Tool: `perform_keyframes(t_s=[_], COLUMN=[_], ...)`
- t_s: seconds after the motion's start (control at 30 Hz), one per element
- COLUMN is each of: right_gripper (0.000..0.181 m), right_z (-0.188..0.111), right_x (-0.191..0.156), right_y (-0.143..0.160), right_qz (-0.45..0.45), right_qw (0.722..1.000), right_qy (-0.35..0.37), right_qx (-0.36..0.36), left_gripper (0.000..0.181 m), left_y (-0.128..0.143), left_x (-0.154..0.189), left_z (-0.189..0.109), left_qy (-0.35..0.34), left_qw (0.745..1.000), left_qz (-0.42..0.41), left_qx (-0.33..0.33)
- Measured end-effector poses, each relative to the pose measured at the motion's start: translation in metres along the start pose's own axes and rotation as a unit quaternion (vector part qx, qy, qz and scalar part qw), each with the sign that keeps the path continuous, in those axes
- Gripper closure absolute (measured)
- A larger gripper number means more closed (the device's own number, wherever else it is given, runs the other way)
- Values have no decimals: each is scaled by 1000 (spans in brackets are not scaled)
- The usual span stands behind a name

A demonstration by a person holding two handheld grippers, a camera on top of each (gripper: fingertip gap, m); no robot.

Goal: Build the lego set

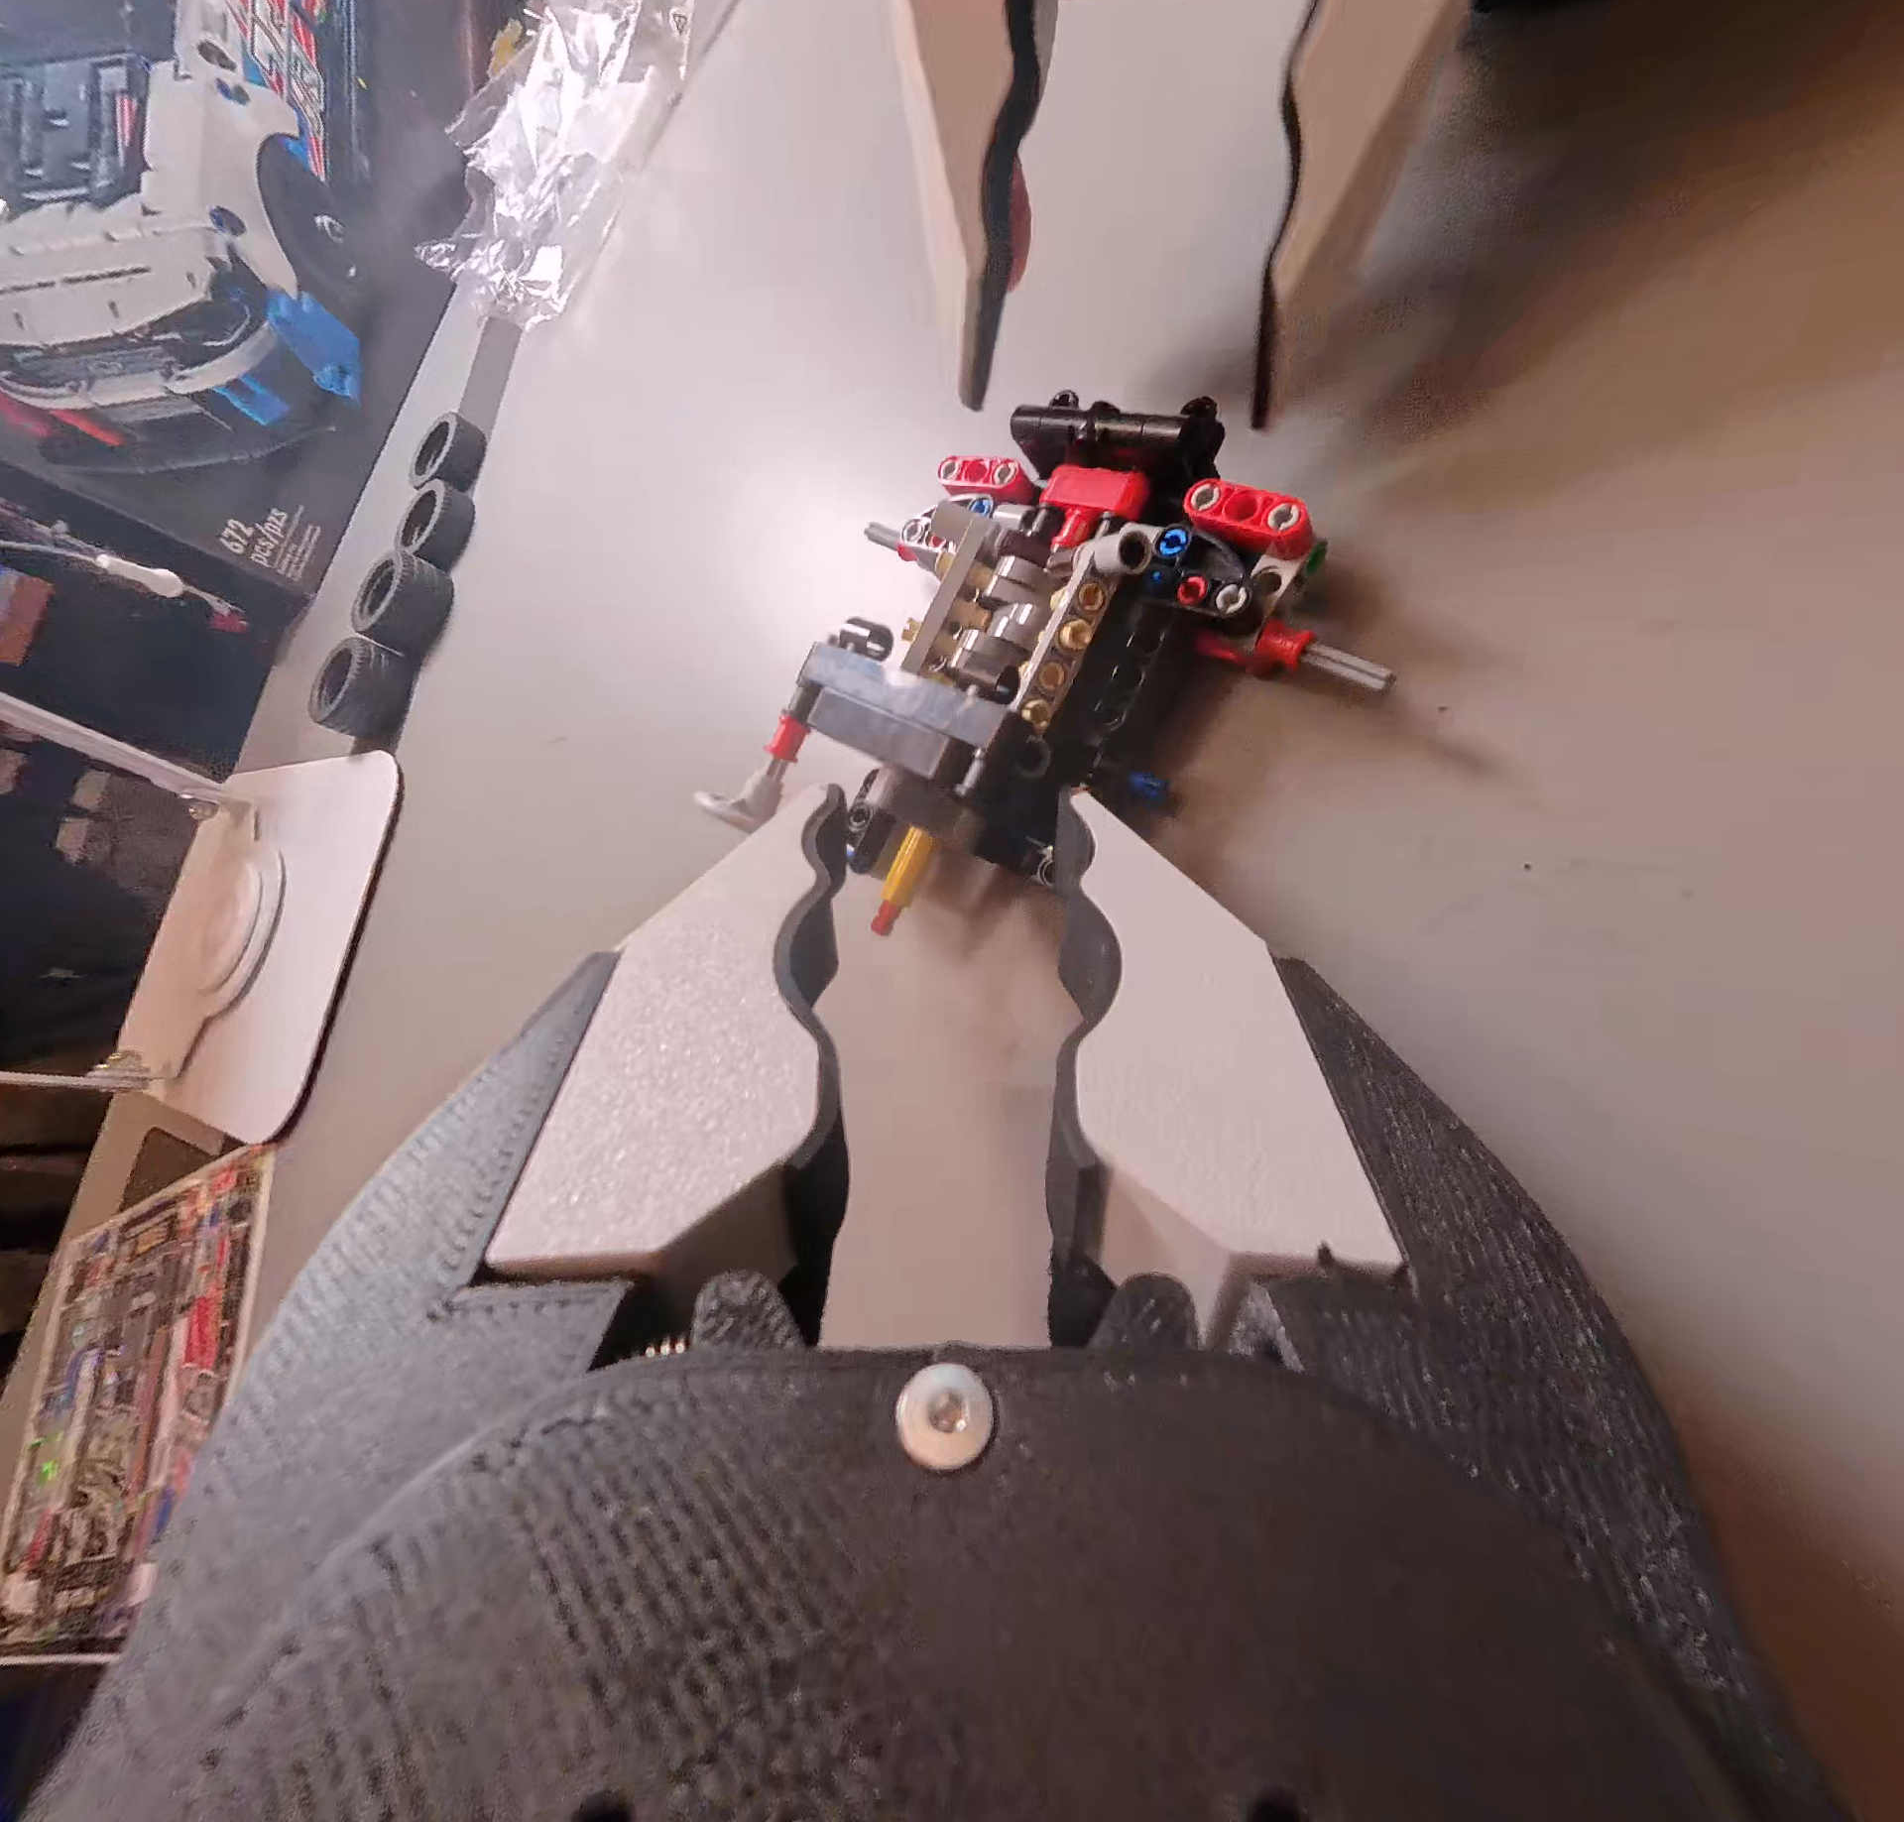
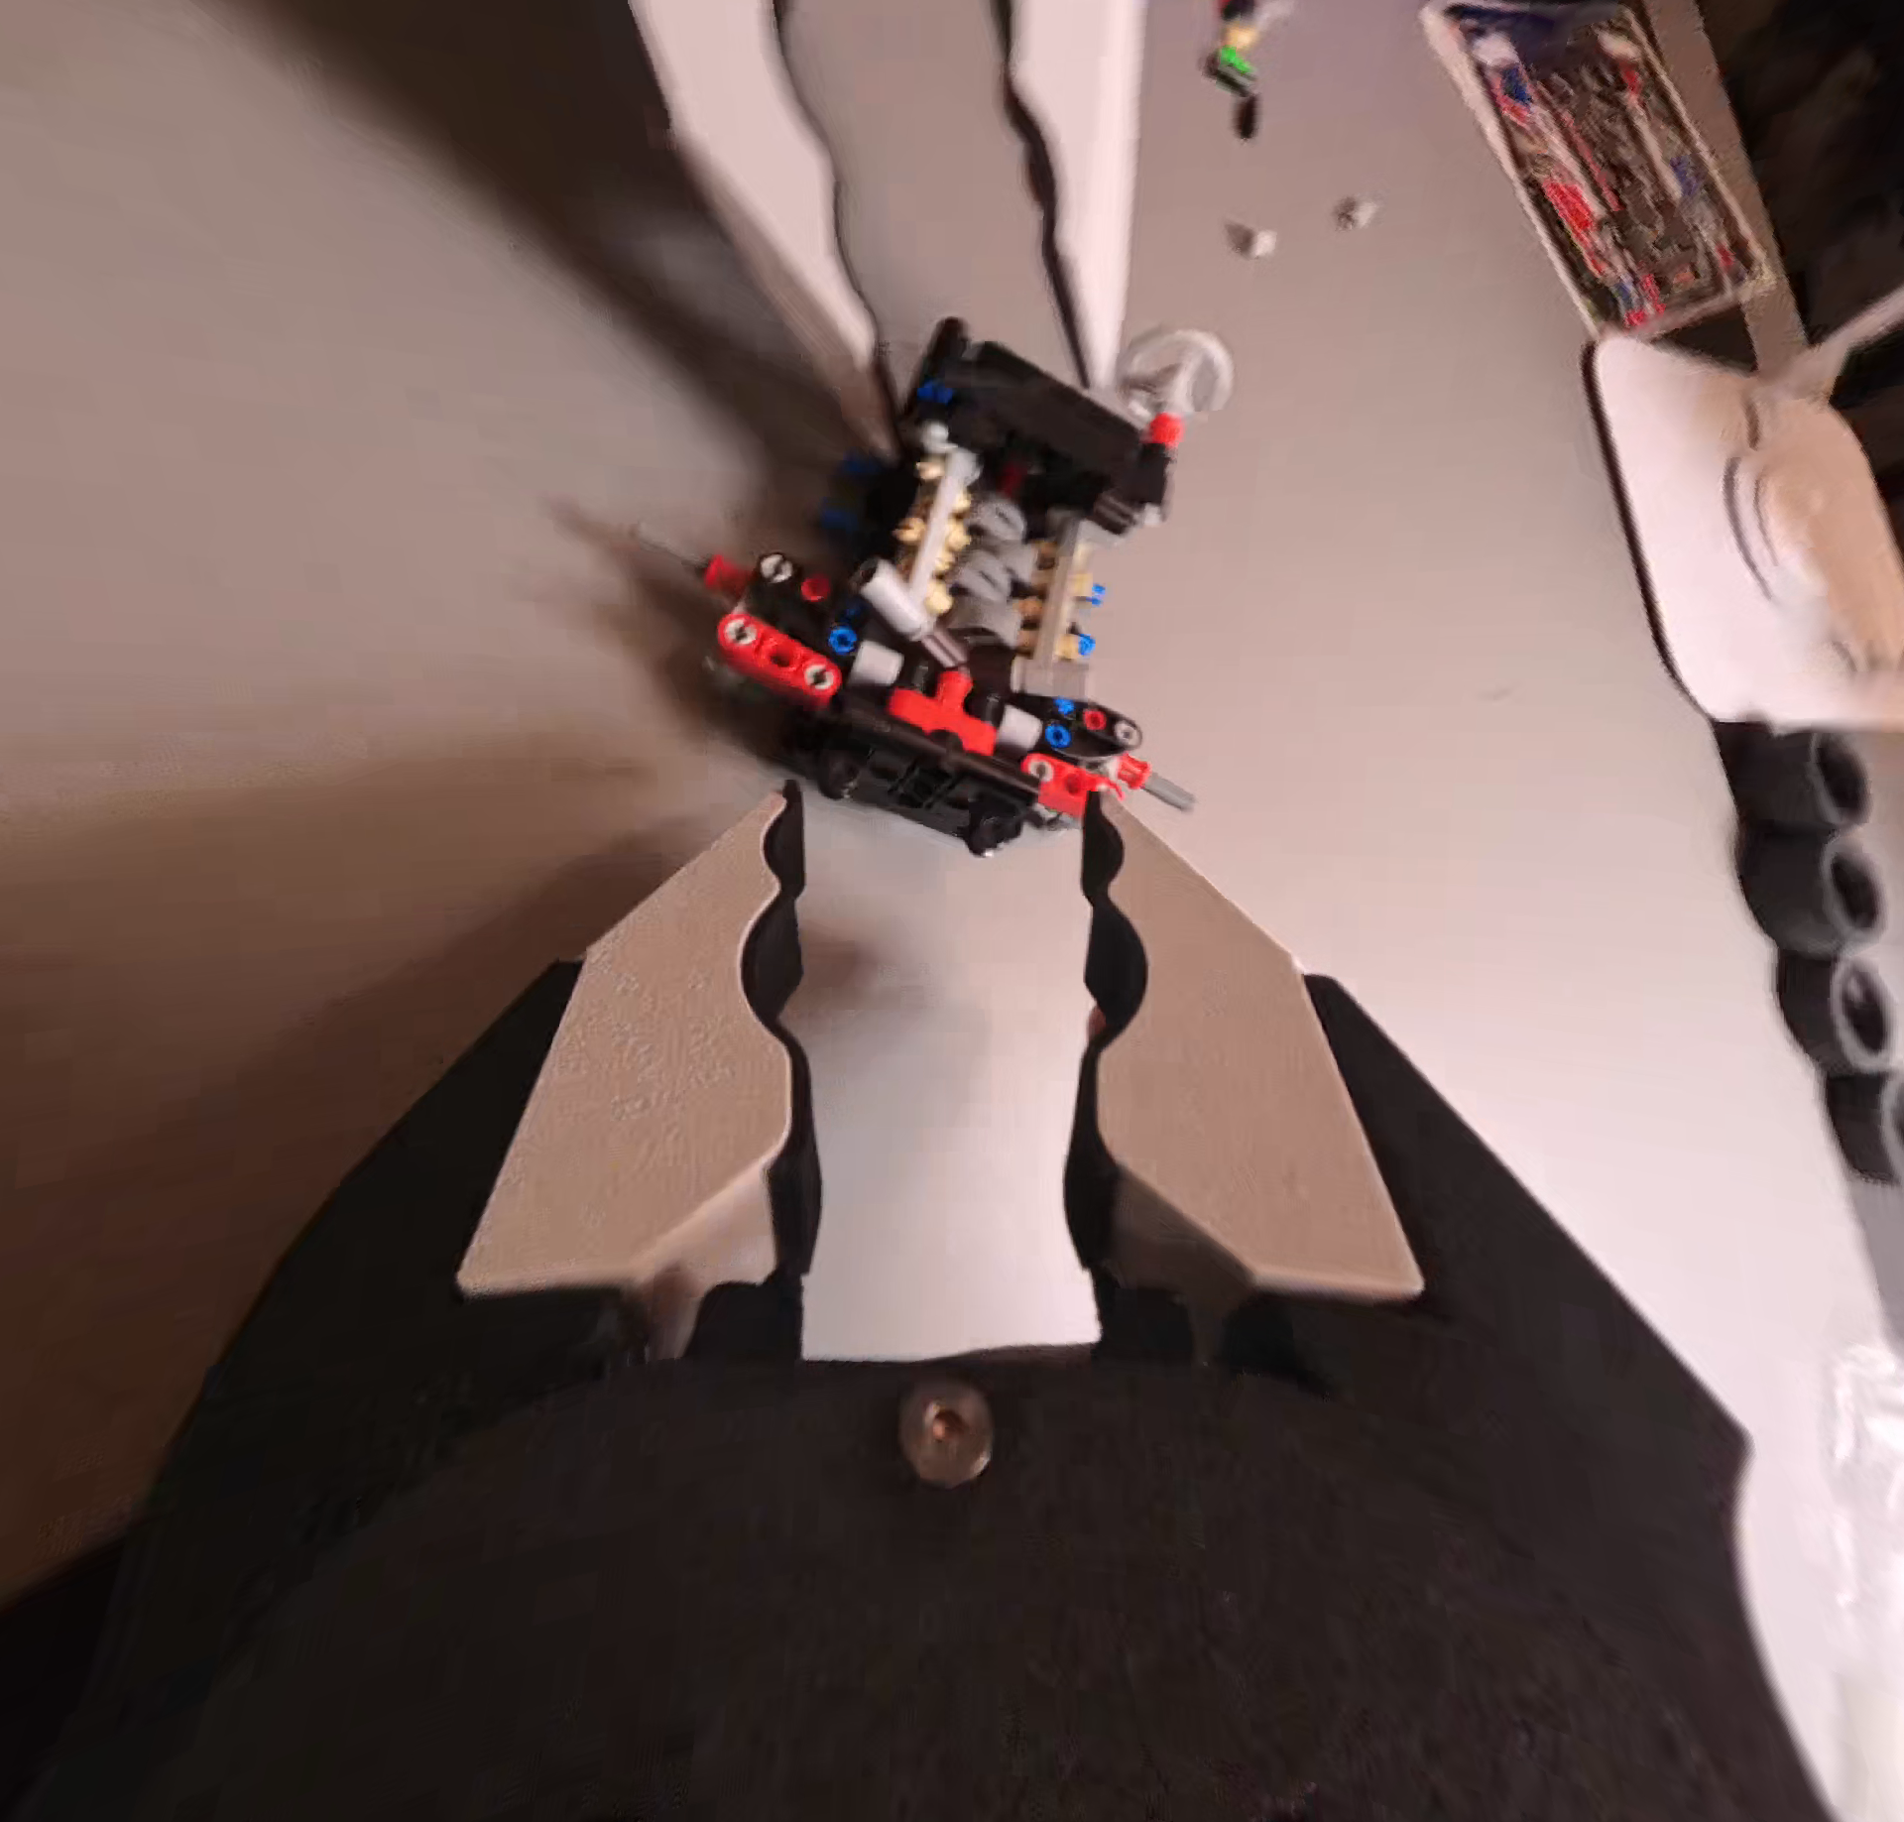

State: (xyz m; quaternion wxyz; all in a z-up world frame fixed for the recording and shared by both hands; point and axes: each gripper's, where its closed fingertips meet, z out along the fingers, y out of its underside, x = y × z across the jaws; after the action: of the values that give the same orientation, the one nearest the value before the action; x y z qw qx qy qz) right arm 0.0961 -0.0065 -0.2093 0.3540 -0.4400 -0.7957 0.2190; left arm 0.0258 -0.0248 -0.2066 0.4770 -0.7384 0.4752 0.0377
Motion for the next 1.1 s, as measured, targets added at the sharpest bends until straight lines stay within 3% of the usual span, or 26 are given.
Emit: perform_keyframes(t_s=[0.07, 0.17, 0.3, 0.47, 0.57, 0.63, 0.7, 0.77, 0.83, 0.93, 1.1], right_gripper=[128, 145, 152, 155, 158, 161, 161, 161, 164, 136, 127], right_z=[8, 16, 14, 0, -5, -5, -4, -6, -10, -22, -5], right_x=[-7, -4, -7, -20, -25, -25, -27, -29, -27, -22, -13], right_y=[-2, 1, -6, -36, -54, -66, -77, -90, -101, -110, -88], right_qz=[-83, -199, -235, -129, -22, 34, 87, 104, 106, 77, 0], right_qw=[996, 978, 969, 984, 983, 978, 969, 966, 967, 974, 991], right_qy=[3, 17, -17, -107, -176, -202, -229, -237, -229, -188, -16], right_qx=[-13, -59, -77, -55, -46, -40, -41, -15, 27, 105, 135], left_gripper=[137, 136, 129, 115, 108, 114, 136, 140, 141, 142, 145], left_y=[2, -4, -18, -31, -30, -34, -34, -33, -32, -32, -30], left_x=[-3, -8, -4, 26, 26, 27, 20, 18, 20, 18, 11], left_z=[-3, -14, -33, -38, -25, -19, -15, -18, -22, -30, -32], left_qy=[10, 5, 5, 32, 1, -4, -32, -32, -12, 18, 54], left_qw=[1000, 999, 998, 995, 995, 994, 994, 993, 994, 989, 979], left_qz=[-21, -30, -17, 27, 71, 78, 85, 78, 47, -15, -85], left_qx=[11, 34, 62, 89, 66, 70, 69, 79, 101, 144, 177])
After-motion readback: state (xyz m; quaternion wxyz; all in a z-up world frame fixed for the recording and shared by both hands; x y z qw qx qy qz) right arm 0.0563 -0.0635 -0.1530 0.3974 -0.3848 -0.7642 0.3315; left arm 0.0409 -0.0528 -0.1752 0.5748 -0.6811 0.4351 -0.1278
